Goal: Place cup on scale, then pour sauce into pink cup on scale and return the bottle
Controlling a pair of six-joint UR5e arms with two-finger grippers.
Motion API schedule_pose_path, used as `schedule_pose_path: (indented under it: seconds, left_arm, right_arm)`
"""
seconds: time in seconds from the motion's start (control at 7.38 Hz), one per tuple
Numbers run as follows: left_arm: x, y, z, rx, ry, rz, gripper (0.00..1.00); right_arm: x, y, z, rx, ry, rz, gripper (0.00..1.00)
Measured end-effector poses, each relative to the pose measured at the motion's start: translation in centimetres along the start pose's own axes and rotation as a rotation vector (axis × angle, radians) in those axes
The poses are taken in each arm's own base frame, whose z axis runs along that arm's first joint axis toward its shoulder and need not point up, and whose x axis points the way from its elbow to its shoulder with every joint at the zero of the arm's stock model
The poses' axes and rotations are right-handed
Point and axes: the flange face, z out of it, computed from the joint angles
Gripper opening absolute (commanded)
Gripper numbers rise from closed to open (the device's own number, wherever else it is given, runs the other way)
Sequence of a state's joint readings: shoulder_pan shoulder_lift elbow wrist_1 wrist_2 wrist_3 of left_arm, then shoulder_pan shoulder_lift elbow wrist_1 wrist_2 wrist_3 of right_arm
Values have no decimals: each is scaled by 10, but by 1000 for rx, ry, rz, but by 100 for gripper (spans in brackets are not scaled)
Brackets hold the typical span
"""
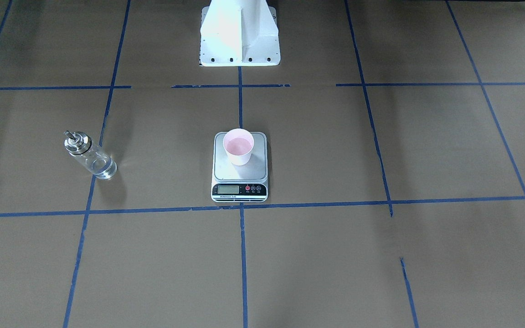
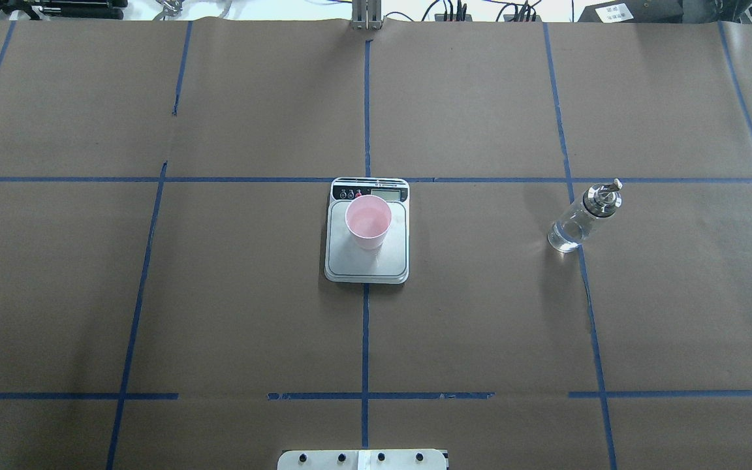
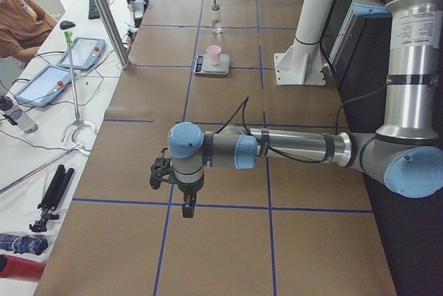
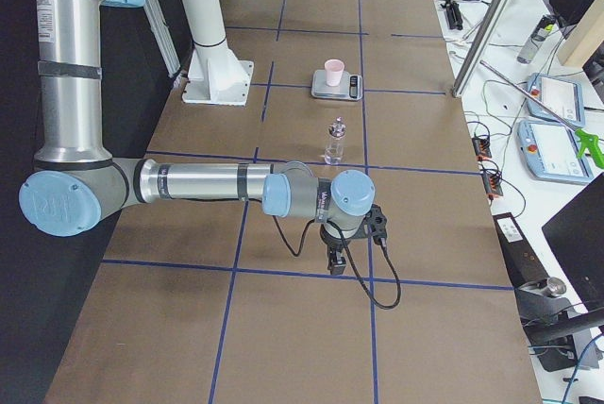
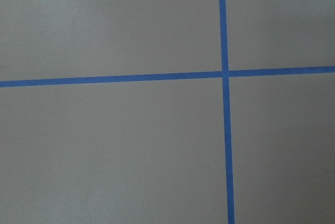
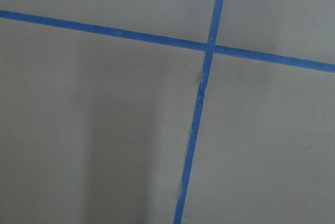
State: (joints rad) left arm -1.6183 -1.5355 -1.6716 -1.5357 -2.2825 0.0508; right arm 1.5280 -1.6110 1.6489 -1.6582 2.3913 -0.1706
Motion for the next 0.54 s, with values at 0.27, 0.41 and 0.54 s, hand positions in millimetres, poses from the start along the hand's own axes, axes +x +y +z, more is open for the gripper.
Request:
schedule_pose_path:
  seconds: [0.27, 0.41, 0.54]
  left_arm:
    - [1, 0, 0, -3, 0, -1, 100]
    - [1, 0, 0, -5, 0, -3, 100]
    - [1, 0, 0, -8, 0, -3, 100]
  right_arm:
    - [0, 0, 1, -3, 1, -5, 100]
    - [-1, 0, 3, -7, 0, -8, 100]
    - [-3, -1, 5, -11, 0, -12, 100]
